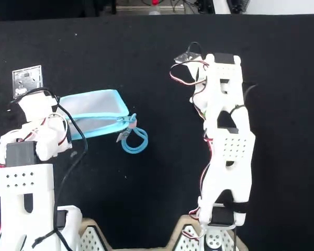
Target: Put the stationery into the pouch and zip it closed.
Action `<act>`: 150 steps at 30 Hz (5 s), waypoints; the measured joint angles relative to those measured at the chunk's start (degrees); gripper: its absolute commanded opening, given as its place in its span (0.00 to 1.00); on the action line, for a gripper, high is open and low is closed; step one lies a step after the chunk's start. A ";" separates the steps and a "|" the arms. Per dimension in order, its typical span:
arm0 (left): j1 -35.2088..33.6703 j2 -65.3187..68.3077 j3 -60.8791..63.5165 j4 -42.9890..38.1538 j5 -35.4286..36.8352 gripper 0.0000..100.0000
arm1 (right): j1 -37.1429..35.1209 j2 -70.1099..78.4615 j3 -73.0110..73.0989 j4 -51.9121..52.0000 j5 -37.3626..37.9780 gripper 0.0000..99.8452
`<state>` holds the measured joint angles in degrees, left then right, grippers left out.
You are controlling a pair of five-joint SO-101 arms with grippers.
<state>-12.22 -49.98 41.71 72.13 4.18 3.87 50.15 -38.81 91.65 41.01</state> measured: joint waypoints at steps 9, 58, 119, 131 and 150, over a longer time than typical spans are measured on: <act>0.00 0.00 0.00 0.00 0.00 0.03 | 1.49 0.53 -0.44 0.00 0.00 0.01; 0.00 0.00 0.00 0.00 0.00 0.03 | -44.40 -118.86 57.05 -20.22 -32.00 0.01; 0.00 0.00 0.00 0.00 0.00 0.03 | -44.48 -126.42 97.32 -51.43 -33.85 0.13; 0.00 0.00 0.00 0.00 0.00 0.03 | -48.79 -126.42 99.87 -50.90 -33.85 0.13; 0.00 0.00 0.00 0.00 0.00 0.03 | -47.12 -126.42 106.11 -58.29 -33.85 0.01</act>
<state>-12.22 -49.98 41.71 72.13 4.18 -43.25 -76.26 67.30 33.36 7.16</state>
